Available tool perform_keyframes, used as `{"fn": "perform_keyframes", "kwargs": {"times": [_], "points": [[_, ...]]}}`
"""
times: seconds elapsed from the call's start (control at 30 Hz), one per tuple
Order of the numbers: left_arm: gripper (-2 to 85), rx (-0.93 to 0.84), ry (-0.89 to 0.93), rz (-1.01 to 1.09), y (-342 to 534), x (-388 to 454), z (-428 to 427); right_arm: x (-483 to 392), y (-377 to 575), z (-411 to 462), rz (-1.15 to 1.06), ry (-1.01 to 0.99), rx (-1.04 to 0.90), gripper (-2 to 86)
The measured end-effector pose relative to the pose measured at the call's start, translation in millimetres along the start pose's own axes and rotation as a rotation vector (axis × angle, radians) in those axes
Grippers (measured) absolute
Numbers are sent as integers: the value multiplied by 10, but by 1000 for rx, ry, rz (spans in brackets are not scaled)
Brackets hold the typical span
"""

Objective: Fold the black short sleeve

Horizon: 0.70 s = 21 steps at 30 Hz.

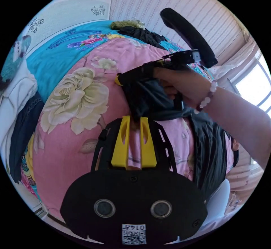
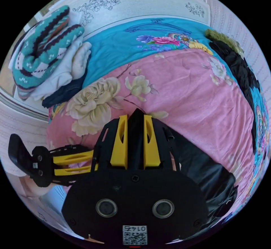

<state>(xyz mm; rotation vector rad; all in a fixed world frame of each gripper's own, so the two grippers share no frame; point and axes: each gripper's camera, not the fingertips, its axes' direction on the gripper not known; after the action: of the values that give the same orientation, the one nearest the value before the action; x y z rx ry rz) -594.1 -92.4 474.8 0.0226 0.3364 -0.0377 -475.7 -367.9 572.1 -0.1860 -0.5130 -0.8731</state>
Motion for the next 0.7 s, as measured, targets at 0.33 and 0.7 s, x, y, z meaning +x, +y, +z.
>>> {"fn": "perform_keyframes", "kwargs": {"times": [0.33, 0.7], "points": [[-3, -68, -83, 80, 74, -125, -117, -156, 124, 2, 23, -38, 18, 17], [67, -4, 81, 120, 862, -62, -807, 341, 2153, -2093, -19, -110, 380, 105]]}}
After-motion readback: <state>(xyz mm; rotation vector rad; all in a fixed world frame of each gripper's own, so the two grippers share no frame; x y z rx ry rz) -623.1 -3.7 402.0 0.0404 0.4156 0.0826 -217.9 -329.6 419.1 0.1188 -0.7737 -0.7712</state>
